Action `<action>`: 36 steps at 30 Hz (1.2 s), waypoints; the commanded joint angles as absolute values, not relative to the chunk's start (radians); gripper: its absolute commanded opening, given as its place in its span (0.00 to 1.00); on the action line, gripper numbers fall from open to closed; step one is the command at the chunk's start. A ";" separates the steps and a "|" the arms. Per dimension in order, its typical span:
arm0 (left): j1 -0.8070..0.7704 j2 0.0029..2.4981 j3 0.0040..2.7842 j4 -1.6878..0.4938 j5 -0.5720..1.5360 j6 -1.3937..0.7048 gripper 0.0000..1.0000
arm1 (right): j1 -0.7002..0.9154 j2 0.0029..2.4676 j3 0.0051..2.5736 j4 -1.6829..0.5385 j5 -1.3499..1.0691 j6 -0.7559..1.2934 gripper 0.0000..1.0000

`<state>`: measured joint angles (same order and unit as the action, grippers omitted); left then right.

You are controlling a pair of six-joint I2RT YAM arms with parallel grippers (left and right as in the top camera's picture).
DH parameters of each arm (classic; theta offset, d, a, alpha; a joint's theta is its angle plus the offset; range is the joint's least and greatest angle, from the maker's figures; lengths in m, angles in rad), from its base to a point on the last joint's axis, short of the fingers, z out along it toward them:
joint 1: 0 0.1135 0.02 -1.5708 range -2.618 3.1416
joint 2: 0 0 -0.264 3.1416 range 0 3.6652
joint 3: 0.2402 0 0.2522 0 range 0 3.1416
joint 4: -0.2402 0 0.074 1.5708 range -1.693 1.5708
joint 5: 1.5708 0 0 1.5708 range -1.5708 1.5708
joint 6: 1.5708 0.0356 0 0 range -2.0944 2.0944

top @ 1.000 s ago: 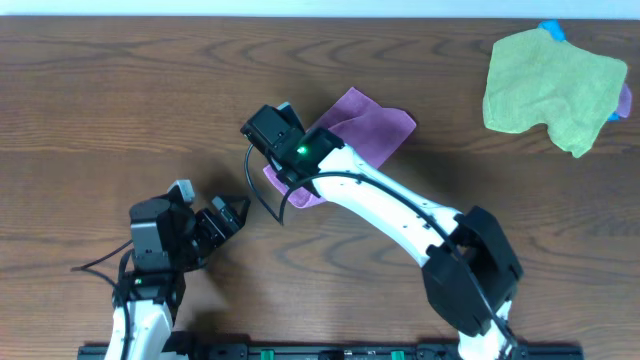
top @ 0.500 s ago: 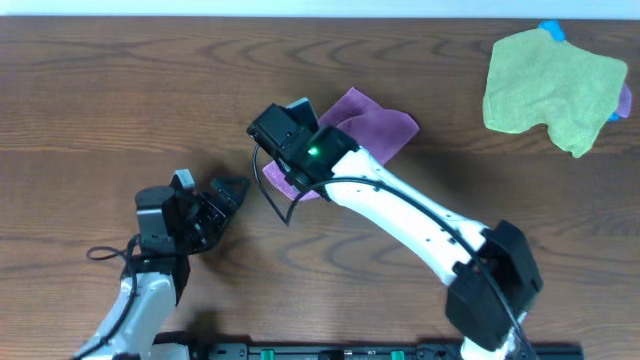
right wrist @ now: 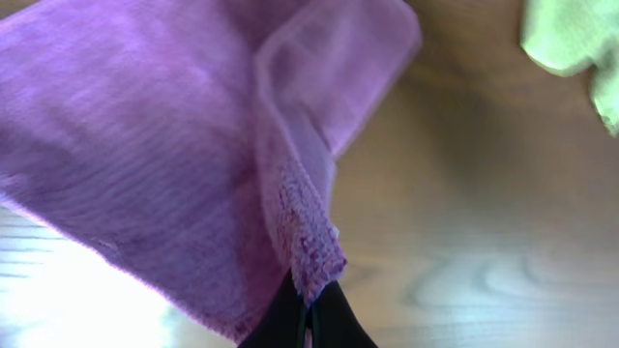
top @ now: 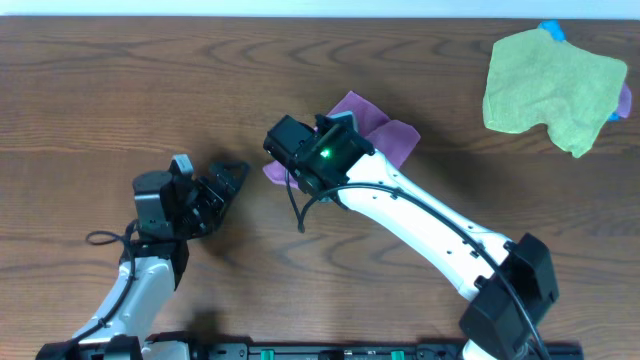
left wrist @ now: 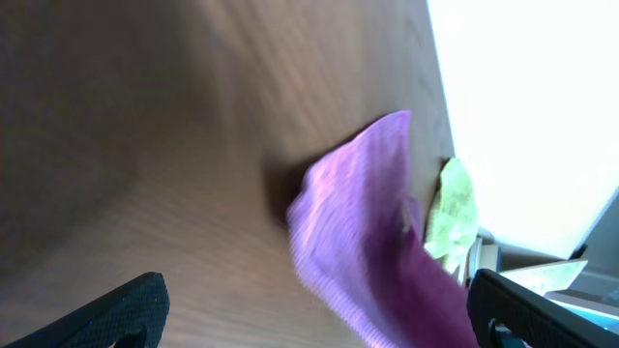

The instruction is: Fold the cloth

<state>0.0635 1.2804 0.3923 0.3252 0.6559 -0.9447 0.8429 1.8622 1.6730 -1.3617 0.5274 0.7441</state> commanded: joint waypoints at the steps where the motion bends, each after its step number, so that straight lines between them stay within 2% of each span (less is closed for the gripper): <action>1: 0.065 1.283 0.435 0.303 0.673 -0.907 0.95 | 0.854 1.842 1.684 -1.412 0.577 0.907 0.01; 10: 0.068 1.283 0.513 0.134 0.670 -0.770 0.95 | 0.887 1.721 1.607 -1.418 0.587 0.862 0.01; 18: 0.068 1.283 0.513 0.134 0.689 -0.770 0.95 | 0.852 1.453 1.231 -1.270 0.468 0.842 0.01; 27: 0.068 1.283 0.513 0.134 0.742 -0.770 0.95 | 0.850 1.357 0.934 -1.148 0.433 0.986 0.01; 36: 0.068 1.283 0.513 0.134 0.752 -0.770 0.94 | 0.849 1.350 0.812 -1.157 0.474 1.124 0.01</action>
<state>0.0635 1.2804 0.4923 0.1352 0.7341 -0.7849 0.8558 1.3655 0.8284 -1.1519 0.4412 1.0481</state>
